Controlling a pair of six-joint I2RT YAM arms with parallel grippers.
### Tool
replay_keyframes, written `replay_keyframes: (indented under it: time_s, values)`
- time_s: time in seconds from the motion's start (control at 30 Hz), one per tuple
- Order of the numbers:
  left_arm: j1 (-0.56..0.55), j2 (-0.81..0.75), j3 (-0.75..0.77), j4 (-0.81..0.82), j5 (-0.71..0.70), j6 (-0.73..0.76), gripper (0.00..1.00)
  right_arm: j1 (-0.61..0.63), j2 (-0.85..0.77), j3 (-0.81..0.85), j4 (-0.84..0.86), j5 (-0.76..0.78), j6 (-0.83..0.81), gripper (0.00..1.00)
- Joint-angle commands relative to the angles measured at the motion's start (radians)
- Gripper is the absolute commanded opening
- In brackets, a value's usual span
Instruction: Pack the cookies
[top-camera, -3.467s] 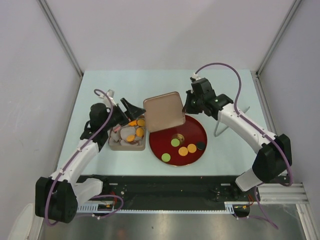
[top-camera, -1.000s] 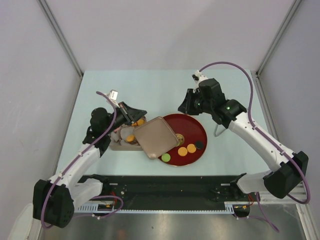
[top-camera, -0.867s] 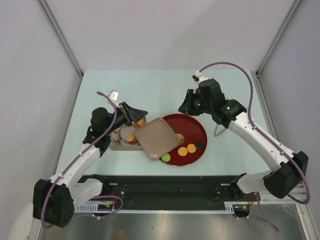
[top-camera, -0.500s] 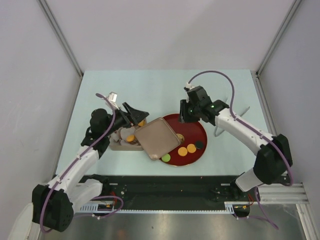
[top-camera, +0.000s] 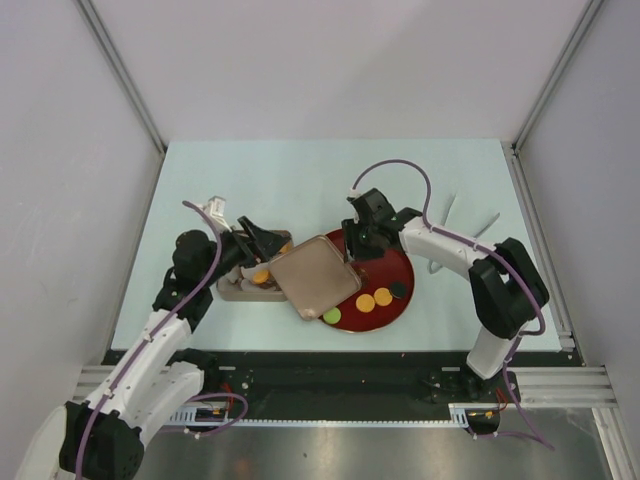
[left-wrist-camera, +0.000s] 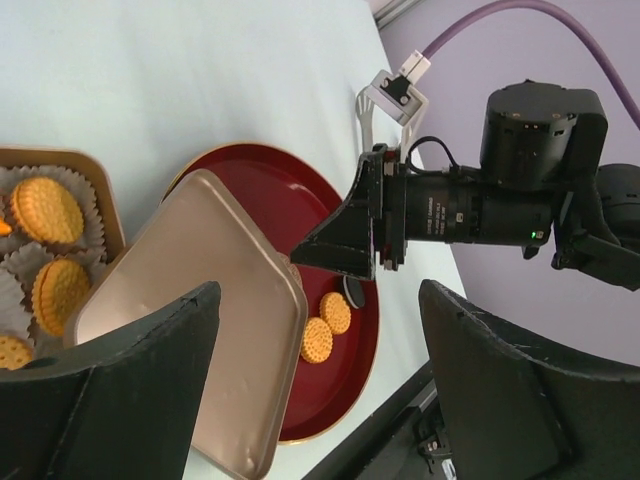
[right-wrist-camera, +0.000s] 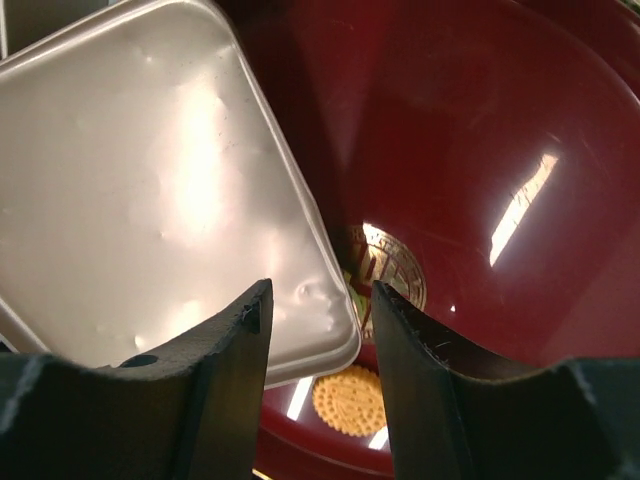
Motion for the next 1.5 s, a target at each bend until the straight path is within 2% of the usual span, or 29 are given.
replay_keyframes:
  time_s: [0.0, 0.2, 0.3, 0.6, 0.7, 0.87, 1.13, 1.47]
  values:
    - [-0.004, -0.017, -0.013, -0.015, -0.016, 0.023, 0.85, 0.001, 0.052, 0.004, 0.074, -0.029, -0.015, 0.49]
    - [-0.004, -0.017, -0.013, -0.018, -0.016, 0.023, 0.85, -0.002, 0.088, 0.002, 0.138, -0.029, -0.022, 0.47]
    - [-0.004, -0.017, -0.016, -0.025, -0.017, 0.026, 0.85, -0.003, 0.114, -0.001, 0.159, -0.043, -0.017, 0.43]
    - [-0.002, -0.017, -0.02, -0.03, -0.022, 0.029, 0.85, -0.003, 0.137, -0.016, 0.179, -0.058, -0.009, 0.15]
    - [-0.004, -0.019, -0.019, -0.03, -0.022, 0.026, 0.85, -0.003, 0.12, -0.024, 0.176, -0.047, -0.009, 0.0]
    - [-0.004, -0.022, -0.016, -0.035, -0.025, 0.026, 0.85, -0.005, 0.03, -0.028, 0.153, -0.017, 0.001, 0.0]
    - [-0.002, -0.011, 0.027, -0.042, -0.039, 0.029, 0.86, -0.012, -0.205, -0.007, 0.069, 0.015, 0.021, 0.0]
    - [-0.004, 0.011, 0.104, -0.062, -0.079, 0.051, 0.89, -0.012, -0.32, 0.048, -0.049, 0.052, 0.031, 0.0]
